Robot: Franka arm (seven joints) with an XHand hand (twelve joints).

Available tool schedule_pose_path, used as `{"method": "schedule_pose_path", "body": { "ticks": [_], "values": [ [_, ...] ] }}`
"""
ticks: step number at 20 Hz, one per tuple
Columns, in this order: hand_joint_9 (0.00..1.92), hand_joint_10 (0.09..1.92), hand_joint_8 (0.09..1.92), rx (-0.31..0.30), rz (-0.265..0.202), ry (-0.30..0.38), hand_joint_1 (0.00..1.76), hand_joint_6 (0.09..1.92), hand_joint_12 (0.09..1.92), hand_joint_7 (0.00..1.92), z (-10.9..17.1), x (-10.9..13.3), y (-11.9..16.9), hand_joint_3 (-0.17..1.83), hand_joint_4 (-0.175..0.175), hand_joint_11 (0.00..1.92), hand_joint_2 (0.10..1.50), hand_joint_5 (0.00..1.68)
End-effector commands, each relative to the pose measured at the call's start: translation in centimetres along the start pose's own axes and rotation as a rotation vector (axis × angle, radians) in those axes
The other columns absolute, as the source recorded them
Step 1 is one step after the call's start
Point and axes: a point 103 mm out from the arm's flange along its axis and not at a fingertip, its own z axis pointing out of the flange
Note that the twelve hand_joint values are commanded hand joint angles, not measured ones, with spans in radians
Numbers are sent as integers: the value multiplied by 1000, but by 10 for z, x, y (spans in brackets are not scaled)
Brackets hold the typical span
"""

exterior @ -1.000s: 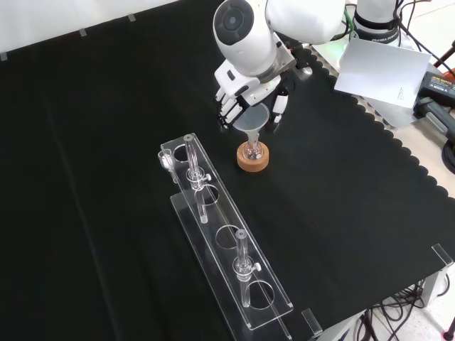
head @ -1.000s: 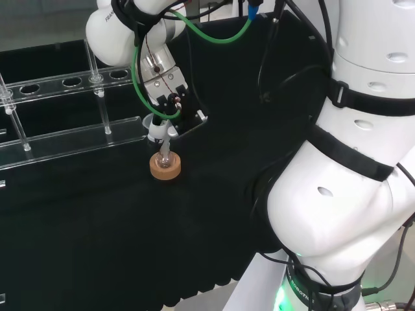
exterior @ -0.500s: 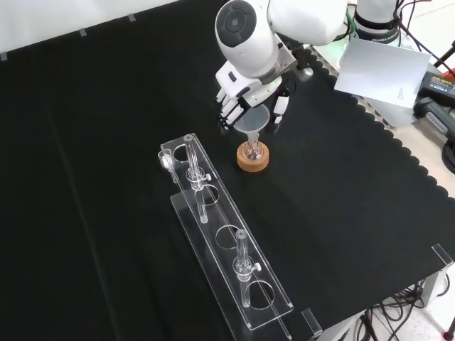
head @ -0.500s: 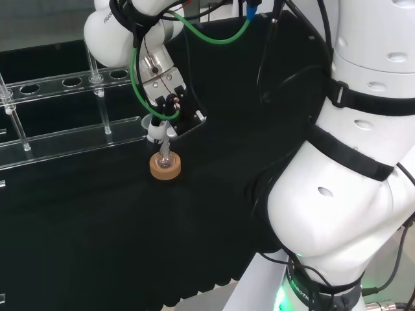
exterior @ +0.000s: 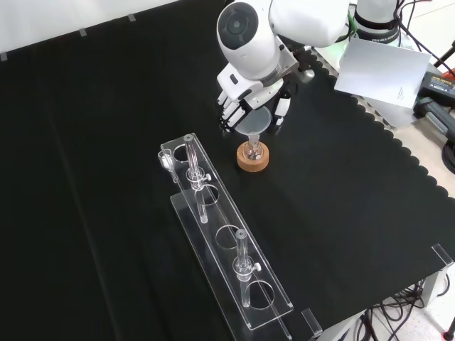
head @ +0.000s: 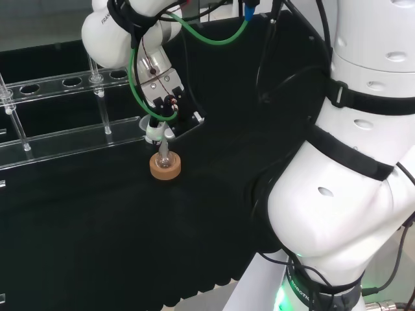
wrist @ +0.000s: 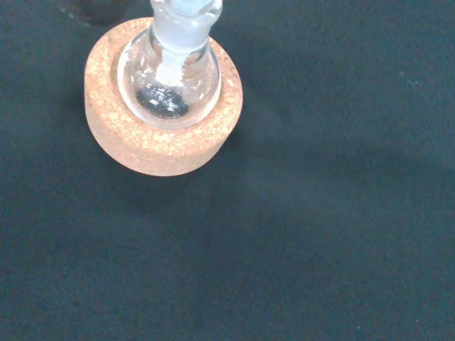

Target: Place the funnel on the round-bottom flask.

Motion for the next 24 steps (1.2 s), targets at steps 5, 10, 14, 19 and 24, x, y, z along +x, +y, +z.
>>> {"method": "schedule_pose_path", "body": {
  "ticks": [5,10,14,19,24],
  "values": [
    [653,550,714,-4,-5,-4,805,504,1258,343,-1,2,-1,-175,-40,522,1102,459],
    [628,567,715,-4,-9,10,799,466,1266,309,0,1,-4,-175,-43,507,1094,432],
    [573,598,718,15,-16,21,767,388,1283,236,1,0,-5,-175,-47,470,1068,399],
    [472,657,709,27,-36,45,719,246,1312,102,4,-3,-6,-175,-54,415,1034,354],
    [266,713,450,43,-50,43,646,87,1356,2,5,-2,-6,-175,-48,304,966,250]
  ]
}}
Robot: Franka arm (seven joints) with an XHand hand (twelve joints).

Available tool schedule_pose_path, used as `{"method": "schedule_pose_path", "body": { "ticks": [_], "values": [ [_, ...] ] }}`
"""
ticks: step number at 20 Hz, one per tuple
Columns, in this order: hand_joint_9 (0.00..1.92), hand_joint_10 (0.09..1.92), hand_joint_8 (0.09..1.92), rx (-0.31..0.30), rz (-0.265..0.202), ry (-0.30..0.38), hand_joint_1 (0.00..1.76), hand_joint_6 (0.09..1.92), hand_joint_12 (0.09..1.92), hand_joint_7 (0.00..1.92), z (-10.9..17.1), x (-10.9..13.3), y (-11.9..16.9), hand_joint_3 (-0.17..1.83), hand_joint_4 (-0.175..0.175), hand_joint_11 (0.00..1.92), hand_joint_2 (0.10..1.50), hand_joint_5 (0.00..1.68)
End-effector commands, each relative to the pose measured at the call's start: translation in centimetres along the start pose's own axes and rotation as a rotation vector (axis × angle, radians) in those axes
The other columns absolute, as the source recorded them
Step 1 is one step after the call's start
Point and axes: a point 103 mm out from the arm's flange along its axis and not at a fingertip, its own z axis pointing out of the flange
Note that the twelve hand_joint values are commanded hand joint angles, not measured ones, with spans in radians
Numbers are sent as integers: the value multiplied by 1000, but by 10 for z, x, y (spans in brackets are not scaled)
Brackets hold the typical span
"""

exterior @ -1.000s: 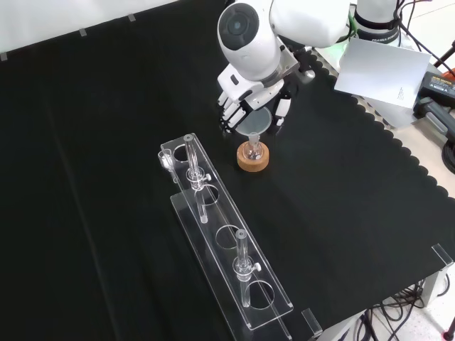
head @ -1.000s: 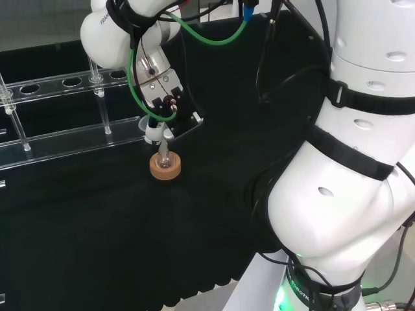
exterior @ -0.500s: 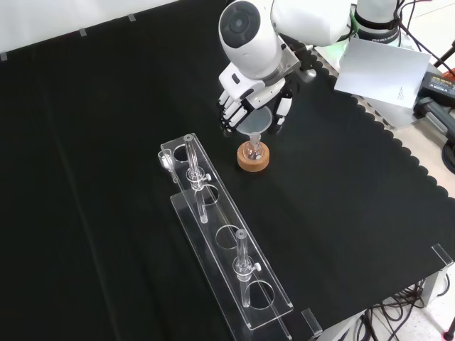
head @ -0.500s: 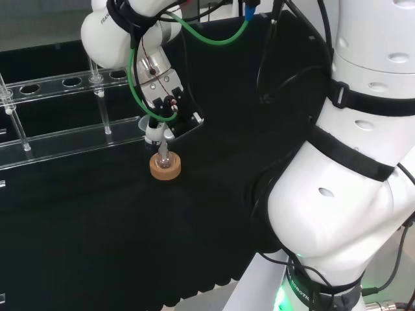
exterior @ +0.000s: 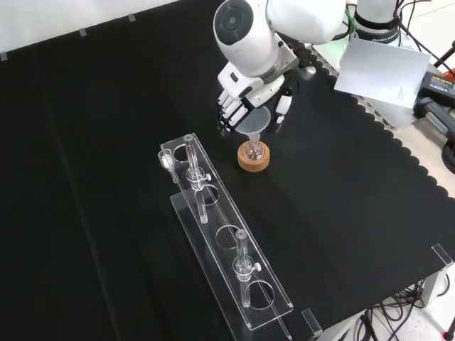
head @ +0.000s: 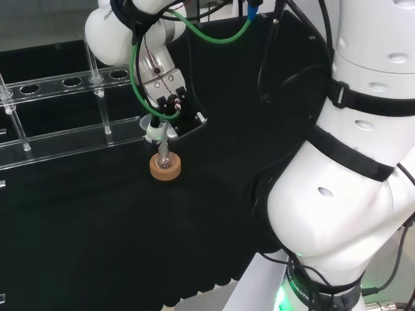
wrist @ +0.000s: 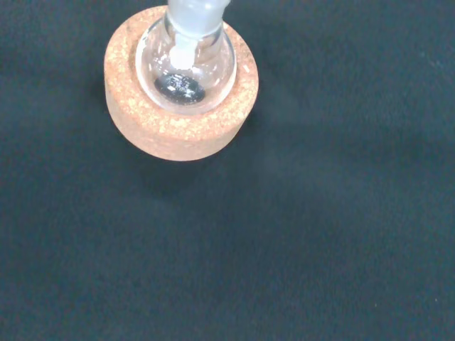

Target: Place the funnel on the round-bottom flask.

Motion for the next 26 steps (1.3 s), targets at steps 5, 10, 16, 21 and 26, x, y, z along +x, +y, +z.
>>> {"method": "schedule_pose_path", "body": {
  "ticks": [5,10,16,21,26],
  "values": [
    [192,747,314,14,-7,-4,607,87,1382,0,3,2,-1,-175,-43,244,932,227],
    [178,758,299,3,-12,2,589,87,1388,0,4,3,-3,-175,-42,231,922,227],
    [180,767,307,-7,-19,16,523,87,1392,0,8,-1,-8,-175,-42,226,898,234],
    [185,774,329,-21,-27,29,496,87,1397,0,10,-1,-10,-175,-42,223,887,236],
    [149,774,292,-100,-30,50,467,87,1402,0,6,-1,-16,-174,-44,214,873,202]
  ]
}}
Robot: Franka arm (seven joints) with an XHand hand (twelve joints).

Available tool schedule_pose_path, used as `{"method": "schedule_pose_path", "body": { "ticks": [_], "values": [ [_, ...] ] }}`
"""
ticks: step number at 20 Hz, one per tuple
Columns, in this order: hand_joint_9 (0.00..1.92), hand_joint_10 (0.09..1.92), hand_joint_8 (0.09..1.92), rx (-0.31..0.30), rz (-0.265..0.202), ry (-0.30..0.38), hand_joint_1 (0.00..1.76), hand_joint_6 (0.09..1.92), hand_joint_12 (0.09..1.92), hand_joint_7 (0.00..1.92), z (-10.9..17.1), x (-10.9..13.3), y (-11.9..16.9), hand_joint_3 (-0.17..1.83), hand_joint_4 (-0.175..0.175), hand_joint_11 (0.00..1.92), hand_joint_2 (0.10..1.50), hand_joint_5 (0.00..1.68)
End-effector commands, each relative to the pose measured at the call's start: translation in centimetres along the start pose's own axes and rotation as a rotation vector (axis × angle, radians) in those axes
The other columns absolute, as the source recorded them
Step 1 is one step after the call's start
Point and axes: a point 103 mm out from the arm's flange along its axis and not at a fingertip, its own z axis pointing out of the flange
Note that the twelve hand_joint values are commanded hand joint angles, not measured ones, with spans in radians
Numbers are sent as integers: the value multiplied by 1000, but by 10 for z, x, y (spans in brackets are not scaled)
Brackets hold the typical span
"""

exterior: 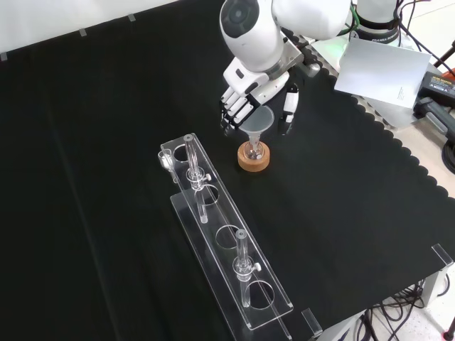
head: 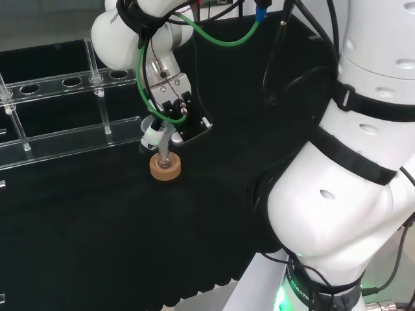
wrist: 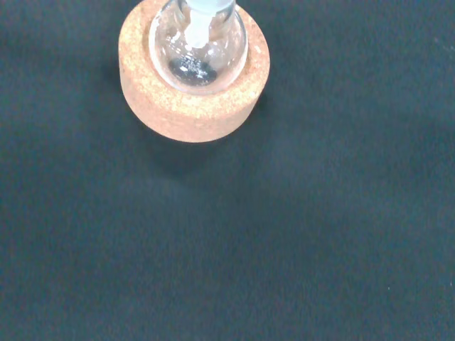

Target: Place the funnel on the round-bottom flask.

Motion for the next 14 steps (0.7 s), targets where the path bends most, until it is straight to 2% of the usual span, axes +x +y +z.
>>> {"method": "schedule_pose_path", "body": {
  "ticks": [1,4,10,14],
  "values": [
    [117,785,250,-96,-6,28,458,87,1409,0,-6,1,-6,-171,-43,203,866,183],
    [22,797,87,-140,-18,45,424,87,1433,0,-13,-1,-11,-161,-36,151,831,94],
    [0,634,87,-198,-36,66,346,87,1460,0,-27,-5,-17,-140,-26,96,740,2],
    [0,668,87,-257,-46,65,353,87,1468,0,-37,-13,-21,-117,-32,90,730,27]
  ]
}}
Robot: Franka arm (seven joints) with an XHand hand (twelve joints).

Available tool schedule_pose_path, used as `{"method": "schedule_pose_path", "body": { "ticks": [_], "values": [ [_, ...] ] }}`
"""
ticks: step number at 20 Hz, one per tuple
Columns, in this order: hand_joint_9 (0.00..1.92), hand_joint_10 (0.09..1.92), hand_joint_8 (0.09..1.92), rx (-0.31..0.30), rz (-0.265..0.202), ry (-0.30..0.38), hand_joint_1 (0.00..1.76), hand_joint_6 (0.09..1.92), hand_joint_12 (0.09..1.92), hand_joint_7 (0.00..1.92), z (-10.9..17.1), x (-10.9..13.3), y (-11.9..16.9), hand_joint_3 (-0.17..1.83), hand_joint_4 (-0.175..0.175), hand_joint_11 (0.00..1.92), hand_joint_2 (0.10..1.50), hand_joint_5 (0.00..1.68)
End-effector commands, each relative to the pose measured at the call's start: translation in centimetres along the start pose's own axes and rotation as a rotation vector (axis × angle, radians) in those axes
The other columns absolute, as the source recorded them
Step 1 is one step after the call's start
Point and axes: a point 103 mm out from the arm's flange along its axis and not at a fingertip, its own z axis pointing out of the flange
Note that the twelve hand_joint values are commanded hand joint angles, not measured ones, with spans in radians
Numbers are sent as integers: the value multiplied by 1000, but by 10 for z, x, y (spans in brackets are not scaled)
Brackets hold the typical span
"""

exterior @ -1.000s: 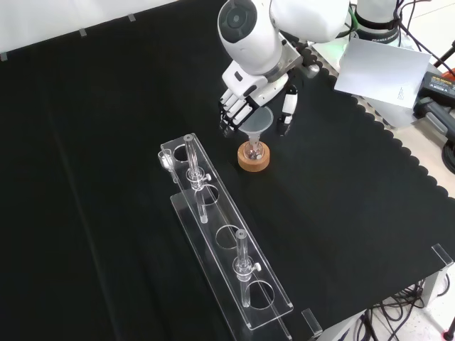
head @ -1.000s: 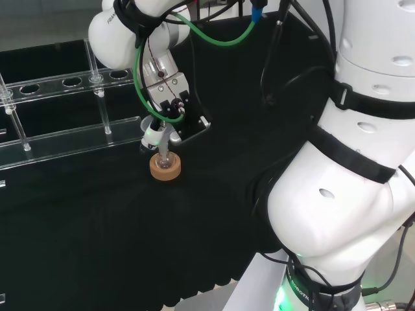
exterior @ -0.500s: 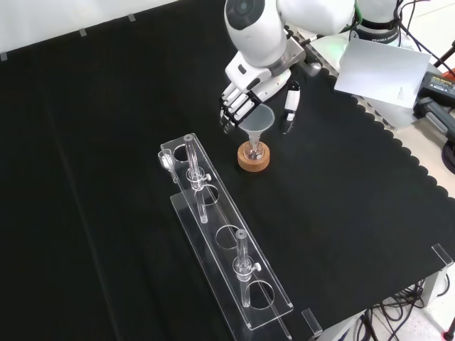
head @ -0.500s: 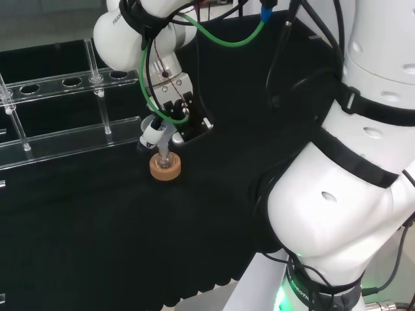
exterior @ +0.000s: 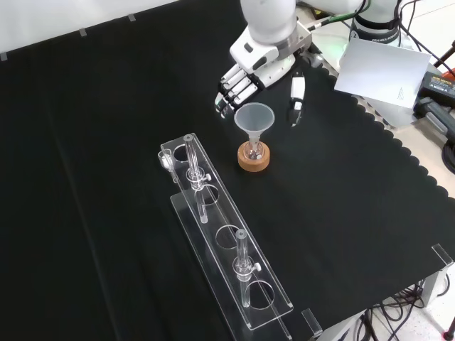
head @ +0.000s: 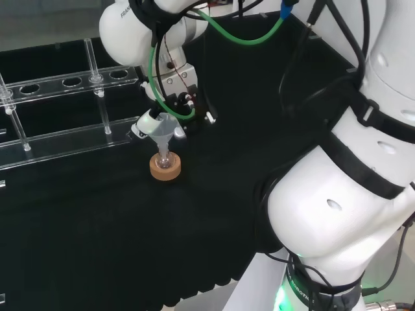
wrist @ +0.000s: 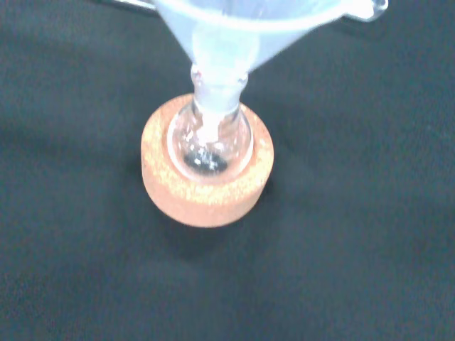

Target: Place the funnel on the round-bottom flask.

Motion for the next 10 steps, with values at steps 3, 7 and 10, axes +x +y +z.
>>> {"method": "schedule_pose_path", "body": {
  "ticks": [3,7,10],
  "values": [
    [11,736,87,-91,-26,24,392,87,1452,18,-21,-15,-2,-86,-41,102,749,88],
    [62,777,87,-86,-13,57,423,87,1442,69,-27,-34,4,-70,-48,123,764,142],
    [103,775,87,-93,4,60,439,87,1430,96,-29,-49,10,-62,-52,135,773,172]
  ]
}}
